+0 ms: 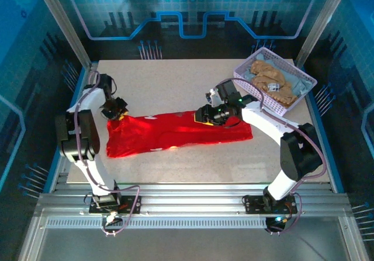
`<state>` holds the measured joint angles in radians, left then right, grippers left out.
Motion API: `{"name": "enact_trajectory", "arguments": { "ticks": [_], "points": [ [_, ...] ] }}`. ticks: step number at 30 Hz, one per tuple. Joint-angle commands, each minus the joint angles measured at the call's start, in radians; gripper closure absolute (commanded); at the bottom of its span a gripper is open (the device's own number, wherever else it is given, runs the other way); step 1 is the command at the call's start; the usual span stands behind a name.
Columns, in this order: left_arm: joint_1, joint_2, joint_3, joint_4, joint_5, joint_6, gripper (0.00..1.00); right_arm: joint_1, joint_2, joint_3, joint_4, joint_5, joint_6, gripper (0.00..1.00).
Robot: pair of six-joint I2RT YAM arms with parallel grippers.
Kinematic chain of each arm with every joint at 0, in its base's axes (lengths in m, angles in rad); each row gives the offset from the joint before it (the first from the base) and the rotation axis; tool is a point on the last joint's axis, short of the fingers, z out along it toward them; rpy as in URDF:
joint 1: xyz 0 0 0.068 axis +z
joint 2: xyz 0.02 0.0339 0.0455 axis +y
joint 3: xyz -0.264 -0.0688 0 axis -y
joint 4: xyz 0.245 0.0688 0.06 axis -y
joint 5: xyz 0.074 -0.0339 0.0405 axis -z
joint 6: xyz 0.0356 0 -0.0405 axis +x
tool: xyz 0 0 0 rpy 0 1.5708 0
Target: Fold and stack the t-shirts
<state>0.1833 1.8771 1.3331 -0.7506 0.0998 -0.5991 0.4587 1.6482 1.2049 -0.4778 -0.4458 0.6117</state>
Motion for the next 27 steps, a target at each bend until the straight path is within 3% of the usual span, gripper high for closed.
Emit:
{"name": "enact_trajectory", "arguments": {
  "ticks": [1,5,12,16,17,19,22,27],
  "points": [
    [-0.005,0.067,0.008,-0.066,-0.072,-0.016,0.87,-0.05,-0.001,-0.005,-0.035,0.024,-0.021,0.51],
    [-0.004,0.128,0.002,-0.108,-0.173,0.015,0.89,-0.075,-0.004,-0.002,-0.041,0.021,-0.027,0.51],
    [-0.006,0.104,0.039,-0.119,-0.22,0.035,0.87,-0.078,0.001,-0.004,-0.042,0.036,-0.026,0.51],
    [-0.06,0.006,0.109,-0.196,-0.346,0.055,0.67,-0.105,0.012,0.015,-0.067,0.087,-0.045,0.51],
    [-0.077,-0.021,0.117,-0.21,-0.359,0.054,0.66,-0.116,0.022,0.023,-0.088,0.117,-0.048,0.52],
    [-0.116,-0.086,0.111,-0.233,-0.327,0.007,0.66,-0.149,0.054,0.045,-0.134,0.165,-0.052,0.52],
    [-0.182,-0.157,0.023,-0.219,-0.152,-0.134,0.7,-0.192,0.129,0.096,-0.203,0.215,-0.055,0.54],
    [-0.337,-0.19,-0.137,-0.063,0.013,-0.403,0.74,-0.215,0.292,0.246,-0.341,0.326,-0.091,0.56]
  ]
}}
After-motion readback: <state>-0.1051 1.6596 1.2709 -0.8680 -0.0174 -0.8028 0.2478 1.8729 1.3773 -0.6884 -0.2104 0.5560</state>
